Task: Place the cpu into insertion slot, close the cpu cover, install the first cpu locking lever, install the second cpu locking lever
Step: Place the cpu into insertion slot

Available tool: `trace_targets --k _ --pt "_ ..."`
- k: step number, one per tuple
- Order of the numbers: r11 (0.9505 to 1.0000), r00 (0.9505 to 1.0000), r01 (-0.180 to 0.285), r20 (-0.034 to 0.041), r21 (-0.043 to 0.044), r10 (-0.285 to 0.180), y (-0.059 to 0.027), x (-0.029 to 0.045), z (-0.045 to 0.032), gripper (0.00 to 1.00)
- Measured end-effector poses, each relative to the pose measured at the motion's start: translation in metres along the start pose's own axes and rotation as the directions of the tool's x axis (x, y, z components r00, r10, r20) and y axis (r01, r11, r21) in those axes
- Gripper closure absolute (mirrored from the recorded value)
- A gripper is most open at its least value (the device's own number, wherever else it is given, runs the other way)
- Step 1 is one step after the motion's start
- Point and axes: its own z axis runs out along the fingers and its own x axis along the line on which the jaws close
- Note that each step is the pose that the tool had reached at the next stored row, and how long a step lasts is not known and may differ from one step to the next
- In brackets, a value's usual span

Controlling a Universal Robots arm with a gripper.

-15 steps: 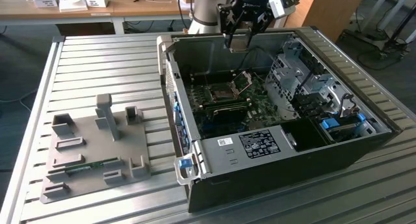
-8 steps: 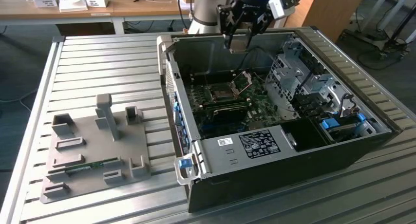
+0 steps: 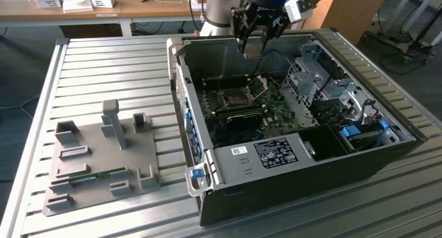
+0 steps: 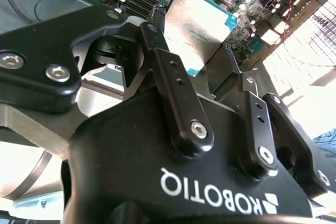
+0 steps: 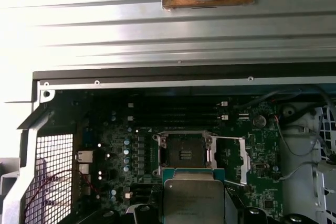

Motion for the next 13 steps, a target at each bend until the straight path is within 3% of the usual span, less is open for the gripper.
trace_targets --k 13 --pt "1.0000 1.0000 0.000 0.0001 0.0002 0.000 -0.0006 0.0001 0.0067 0.46"
